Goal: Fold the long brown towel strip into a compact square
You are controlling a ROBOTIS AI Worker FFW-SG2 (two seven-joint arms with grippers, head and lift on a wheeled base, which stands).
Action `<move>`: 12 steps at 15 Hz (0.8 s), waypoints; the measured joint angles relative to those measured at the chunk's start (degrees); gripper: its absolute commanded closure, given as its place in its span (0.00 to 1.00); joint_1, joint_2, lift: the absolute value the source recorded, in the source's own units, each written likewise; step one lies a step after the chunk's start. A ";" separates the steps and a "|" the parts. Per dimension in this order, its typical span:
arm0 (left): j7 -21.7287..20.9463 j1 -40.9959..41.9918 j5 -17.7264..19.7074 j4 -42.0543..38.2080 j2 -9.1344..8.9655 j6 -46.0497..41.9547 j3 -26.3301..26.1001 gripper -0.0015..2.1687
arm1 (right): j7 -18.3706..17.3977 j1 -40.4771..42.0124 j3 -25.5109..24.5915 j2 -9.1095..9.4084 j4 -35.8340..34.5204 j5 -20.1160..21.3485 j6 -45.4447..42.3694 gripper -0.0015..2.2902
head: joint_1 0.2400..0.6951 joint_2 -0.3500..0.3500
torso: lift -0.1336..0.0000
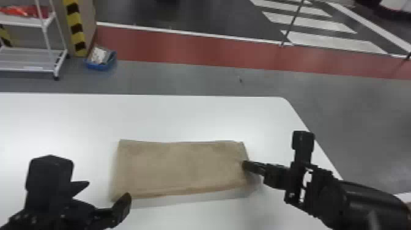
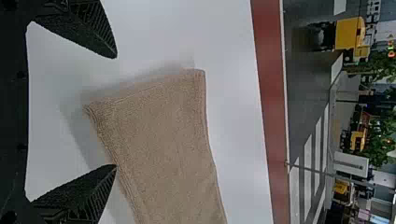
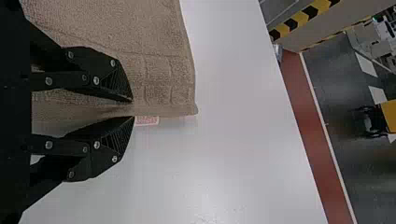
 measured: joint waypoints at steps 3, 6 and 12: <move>0.00 0.00 0.08 0.00 0.01 0.00 0.03 0.03 | 0.53 0.04 -0.33 -0.01 -0.07 -0.94 0.38 0.41 | 1.00 0.14 | 0.07; -0.01 0.00 0.09 -0.01 0.08 0.00 0.05 0.03 | 1.06 0.06 -0.61 -0.06 -0.13 -1.63 0.44 0.44 | 1.00 0.14 | 0.07; -0.96 0.09 1.26 -0.49 0.10 0.07 1.27 0.04 | 1.46 1.22 -2.12 0.01 -2.98 -6.08 0.60 0.46 | 1.00 0.16 | 0.07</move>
